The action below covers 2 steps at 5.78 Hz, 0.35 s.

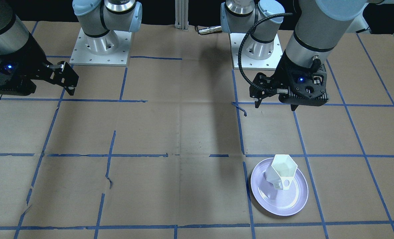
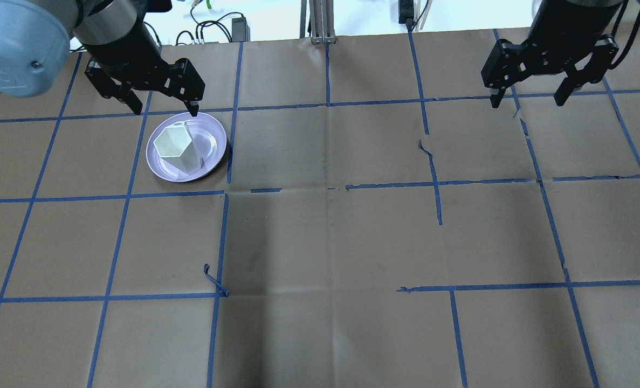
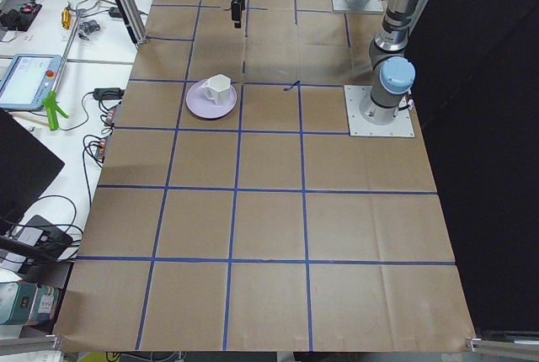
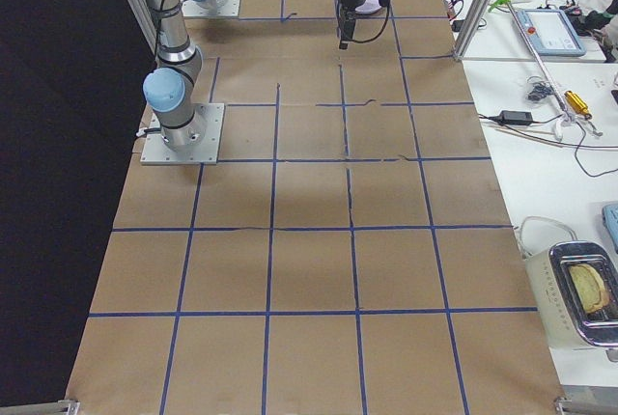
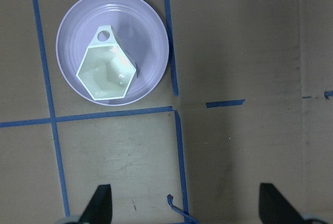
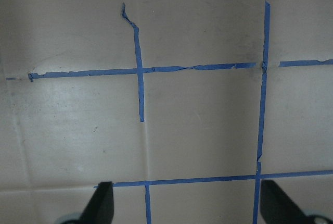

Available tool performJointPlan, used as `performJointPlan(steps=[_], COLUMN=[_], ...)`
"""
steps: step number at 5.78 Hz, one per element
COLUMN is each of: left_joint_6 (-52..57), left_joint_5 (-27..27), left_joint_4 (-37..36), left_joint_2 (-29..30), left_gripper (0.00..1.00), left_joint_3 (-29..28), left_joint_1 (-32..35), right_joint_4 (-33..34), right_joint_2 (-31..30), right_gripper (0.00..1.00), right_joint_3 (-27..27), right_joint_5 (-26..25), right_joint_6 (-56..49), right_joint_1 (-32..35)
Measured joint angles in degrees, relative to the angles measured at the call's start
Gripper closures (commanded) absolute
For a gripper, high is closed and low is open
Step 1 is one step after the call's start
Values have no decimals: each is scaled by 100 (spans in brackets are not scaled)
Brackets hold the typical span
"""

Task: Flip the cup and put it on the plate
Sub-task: 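Raise the open left gripper away from the mug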

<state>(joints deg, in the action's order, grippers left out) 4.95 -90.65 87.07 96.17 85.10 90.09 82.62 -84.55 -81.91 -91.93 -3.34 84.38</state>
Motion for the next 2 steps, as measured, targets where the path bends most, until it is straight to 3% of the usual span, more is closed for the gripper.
performJointPlan(steps=[2], left_joint_6=[-2], left_joint_5=[-5], left_joint_4=[9], left_joint_2=[-40], left_gripper=[2], left_joint_3=[26], left_joint_1=[0], right_joint_4=[0], right_joint_2=[0], right_gripper=[0], right_joint_3=[0], right_joint_5=[0], right_joint_6=[0], right_joint_1=[0])
